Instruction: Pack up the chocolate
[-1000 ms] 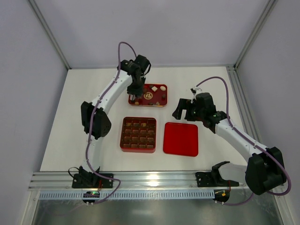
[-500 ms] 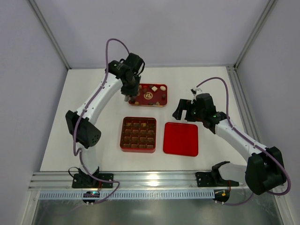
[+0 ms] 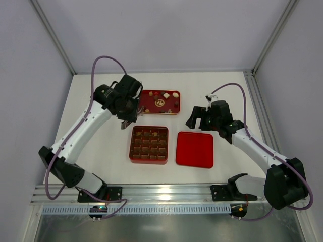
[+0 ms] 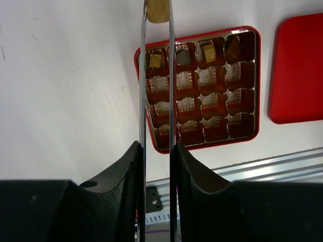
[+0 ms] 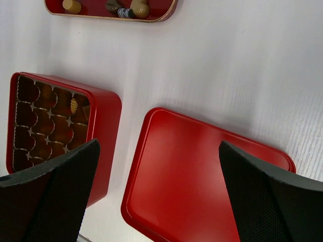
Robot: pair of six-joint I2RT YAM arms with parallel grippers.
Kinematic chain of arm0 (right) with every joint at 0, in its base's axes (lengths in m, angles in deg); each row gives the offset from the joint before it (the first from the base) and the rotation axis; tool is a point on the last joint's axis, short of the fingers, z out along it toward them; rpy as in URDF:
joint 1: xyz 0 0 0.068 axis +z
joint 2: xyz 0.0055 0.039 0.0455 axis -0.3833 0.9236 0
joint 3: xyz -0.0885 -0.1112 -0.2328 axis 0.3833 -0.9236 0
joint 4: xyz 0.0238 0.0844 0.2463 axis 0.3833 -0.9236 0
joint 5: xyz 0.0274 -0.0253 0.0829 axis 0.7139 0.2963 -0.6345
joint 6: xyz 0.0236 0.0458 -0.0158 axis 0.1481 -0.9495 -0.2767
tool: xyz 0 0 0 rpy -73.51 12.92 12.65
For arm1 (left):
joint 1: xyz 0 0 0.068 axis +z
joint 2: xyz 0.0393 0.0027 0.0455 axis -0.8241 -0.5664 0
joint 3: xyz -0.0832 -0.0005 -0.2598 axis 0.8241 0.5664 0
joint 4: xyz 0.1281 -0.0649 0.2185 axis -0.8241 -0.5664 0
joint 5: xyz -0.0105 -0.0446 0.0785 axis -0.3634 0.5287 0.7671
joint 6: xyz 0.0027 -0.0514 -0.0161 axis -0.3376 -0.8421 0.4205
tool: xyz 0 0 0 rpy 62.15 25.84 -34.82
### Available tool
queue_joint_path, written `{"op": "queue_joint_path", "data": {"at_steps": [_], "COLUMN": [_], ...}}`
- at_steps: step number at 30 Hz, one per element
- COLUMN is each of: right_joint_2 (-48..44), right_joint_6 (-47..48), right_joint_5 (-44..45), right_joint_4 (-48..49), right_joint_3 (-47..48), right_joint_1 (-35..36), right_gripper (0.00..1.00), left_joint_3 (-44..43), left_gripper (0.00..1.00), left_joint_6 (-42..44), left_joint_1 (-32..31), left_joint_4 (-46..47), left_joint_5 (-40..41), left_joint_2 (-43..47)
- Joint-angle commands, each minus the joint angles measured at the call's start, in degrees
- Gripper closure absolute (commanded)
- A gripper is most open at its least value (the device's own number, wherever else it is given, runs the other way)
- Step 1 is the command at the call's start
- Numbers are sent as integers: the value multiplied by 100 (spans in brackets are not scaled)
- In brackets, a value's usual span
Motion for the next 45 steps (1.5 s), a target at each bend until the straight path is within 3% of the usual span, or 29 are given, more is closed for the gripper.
{"op": "queue_joint_path", "data": {"at_steps": [1,9,16,34,45], "right_joint_2": [-46,-63,-125,-309,-336], "right_joint_6": [8,-71,-124,-168,-159], "right_joint_5": [75,172,225,269,251], "right_joint_4": [216,216,216,251,269], "right_joint_3": [29,38,-24,-244,-279], "right_joint_1": [-6,-6,21,21,21], "right_gripper": [1,0,0,0,0], "left_joint_3": [511,1663,2217,2868,2851], "left_gripper": [75,75,74,74,64], "left_joint_6": [-241,-461,-601,-883,-857], "left_joint_1": [-92,-224,-329,-734,-734], "left_joint_4": [61,61,236,439,482], "left_joint_5": [39,-5,-198,-40,171], "left_joint_2": [647,1825,2256,2327,2160]}}
